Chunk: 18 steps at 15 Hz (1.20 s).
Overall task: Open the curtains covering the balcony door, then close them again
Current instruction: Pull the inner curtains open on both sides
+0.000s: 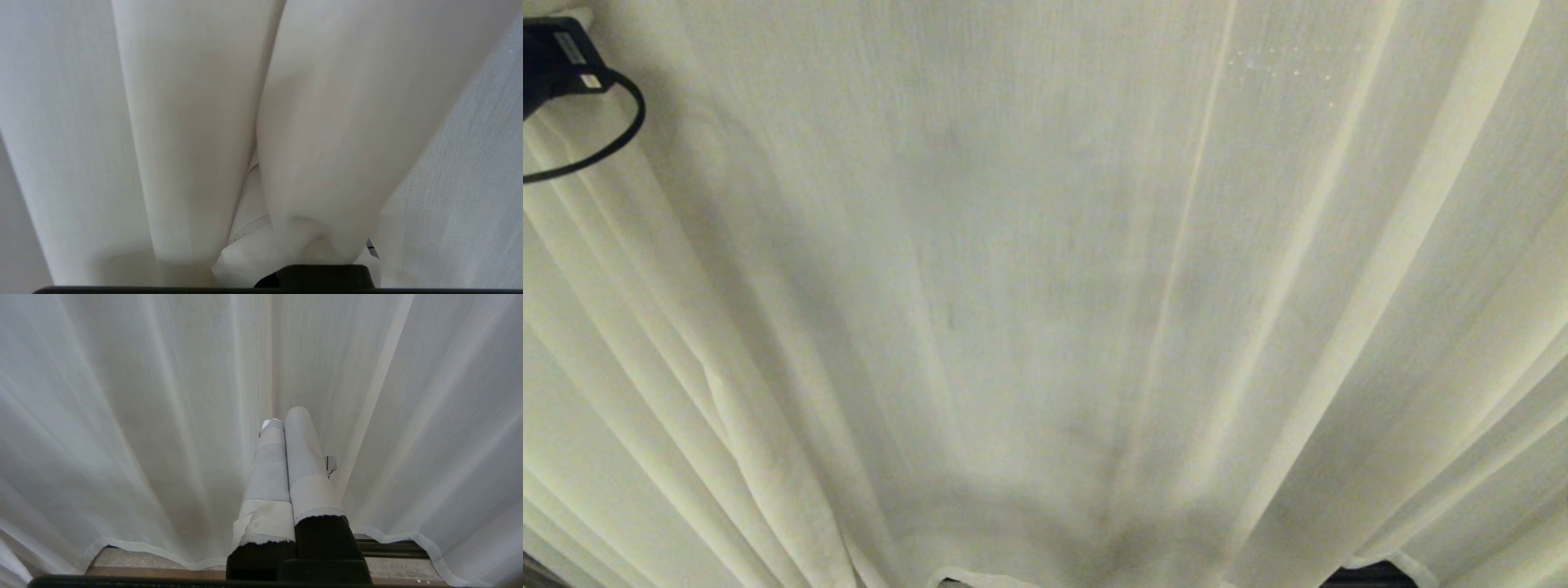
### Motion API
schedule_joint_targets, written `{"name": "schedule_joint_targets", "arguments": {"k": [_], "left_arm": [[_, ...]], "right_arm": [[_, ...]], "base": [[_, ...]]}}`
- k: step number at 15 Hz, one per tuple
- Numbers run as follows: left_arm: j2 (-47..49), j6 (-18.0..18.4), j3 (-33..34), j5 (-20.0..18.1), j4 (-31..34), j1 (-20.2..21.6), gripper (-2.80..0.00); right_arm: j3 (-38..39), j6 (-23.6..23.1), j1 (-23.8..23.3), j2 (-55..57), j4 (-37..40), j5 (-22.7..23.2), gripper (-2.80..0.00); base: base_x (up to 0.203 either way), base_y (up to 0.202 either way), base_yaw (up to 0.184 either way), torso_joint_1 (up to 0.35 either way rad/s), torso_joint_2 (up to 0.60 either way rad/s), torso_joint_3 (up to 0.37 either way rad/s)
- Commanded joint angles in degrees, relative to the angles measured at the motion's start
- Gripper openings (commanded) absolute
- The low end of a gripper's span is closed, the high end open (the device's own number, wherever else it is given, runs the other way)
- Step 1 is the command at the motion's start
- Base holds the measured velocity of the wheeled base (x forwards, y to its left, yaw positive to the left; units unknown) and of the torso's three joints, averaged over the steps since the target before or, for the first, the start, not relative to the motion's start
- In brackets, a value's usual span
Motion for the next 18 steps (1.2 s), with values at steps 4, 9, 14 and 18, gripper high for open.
{"name": "schedule_joint_targets", "arguments": {"k": [4, 9, 14, 18], "left_arm": [[0.10, -1.12, 1.25, -0.06, -0.10, 1.13, -2.80], [-3.04, -1.12, 6.70, -1.40, -0.05, -1.79, -2.80], [-5.23, -1.14, 10.22, -1.31, -0.08, -4.79, -2.80], [-5.69, -1.14, 10.42, -0.92, -0.01, -6.24, -2.80]], "right_arm": [[0.01, 0.02, 0.05, 0.08, -0.01, -0.01, -2.80], [0.01, 0.02, 0.05, 0.01, -0.01, -0.01, -2.80], [0.01, 0.02, 0.05, 0.00, -0.01, -0.01, -2.80], [0.01, 0.02, 0.05, 0.01, -0.01, -0.01, -2.80]], "base": [[0.000, 0.000, 0.000, 0.000, 0.00, 0.000], [0.000, 0.000, 0.000, 0.000, 0.00, 0.000], [0.000, 0.000, 0.000, 0.000, 0.00, 0.000], [0.000, 0.000, 0.000, 0.000, 0.00, 0.000]]}}
